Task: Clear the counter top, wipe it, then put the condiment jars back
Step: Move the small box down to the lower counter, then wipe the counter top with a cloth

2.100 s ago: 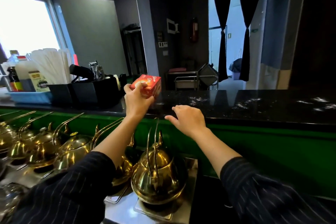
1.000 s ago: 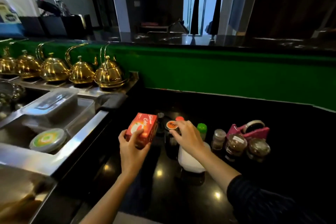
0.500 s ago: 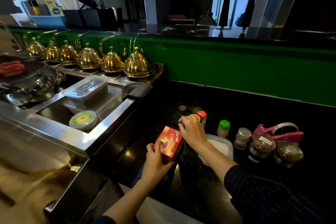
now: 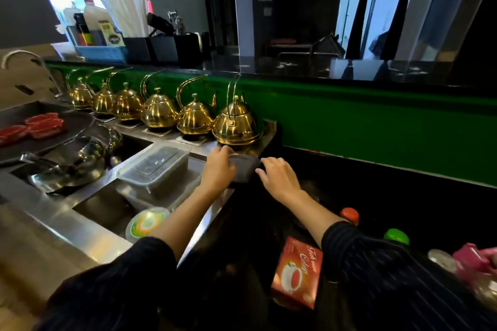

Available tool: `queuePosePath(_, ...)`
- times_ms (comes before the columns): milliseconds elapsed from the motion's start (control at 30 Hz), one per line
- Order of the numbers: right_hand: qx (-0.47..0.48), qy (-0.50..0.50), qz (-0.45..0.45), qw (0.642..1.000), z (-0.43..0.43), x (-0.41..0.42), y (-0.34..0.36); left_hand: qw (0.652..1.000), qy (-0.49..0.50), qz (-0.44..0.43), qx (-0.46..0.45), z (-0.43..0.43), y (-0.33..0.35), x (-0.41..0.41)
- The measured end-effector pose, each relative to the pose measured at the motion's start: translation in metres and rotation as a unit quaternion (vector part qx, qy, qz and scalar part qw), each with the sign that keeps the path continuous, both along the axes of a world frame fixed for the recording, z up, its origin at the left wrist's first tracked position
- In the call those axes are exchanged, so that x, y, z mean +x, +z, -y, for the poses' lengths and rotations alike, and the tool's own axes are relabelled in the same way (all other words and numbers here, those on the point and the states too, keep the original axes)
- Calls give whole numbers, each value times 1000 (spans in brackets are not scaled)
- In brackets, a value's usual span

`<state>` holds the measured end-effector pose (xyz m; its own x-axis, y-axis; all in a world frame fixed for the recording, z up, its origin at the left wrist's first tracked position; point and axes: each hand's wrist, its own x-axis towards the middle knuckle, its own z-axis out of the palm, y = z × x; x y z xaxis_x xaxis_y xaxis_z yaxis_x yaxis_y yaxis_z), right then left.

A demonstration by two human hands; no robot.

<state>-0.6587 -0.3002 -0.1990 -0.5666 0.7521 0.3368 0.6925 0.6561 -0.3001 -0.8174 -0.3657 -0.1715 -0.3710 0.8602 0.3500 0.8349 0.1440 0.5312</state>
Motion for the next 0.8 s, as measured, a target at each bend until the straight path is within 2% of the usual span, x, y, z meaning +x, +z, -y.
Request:
queuePosePath(167,-127,-73,34,989,-20,-56,-2,984,-51,-69,-157,-48,-5,-40)
queuePosePath(233,-162,-103,34,981,-22,-70,-6,977,-60,-88,-186,-61,-12,-48)
queuePosePath(333,-139,-138,18,980,-23,-80,-7,976,-46,-94,-192,-72,-11,-49)
queuePosePath(467,-99,-92,-13,991,-29,-74,-2,963,-46,-117,-239,-73,3,-51)
queuePosePath(600,-96,-14,-41,994,-37,-58,7,959,-70,-70,-267,-61,20,-61)
queuePosePath(733,-84,32,-54,994,-44,-38,32,968,-114,46,-220,-50,55,-56)
queuePosePath(800,-43,56,-51,996,-51,-31,53,975,-119,62,-176,-49,78,-50)
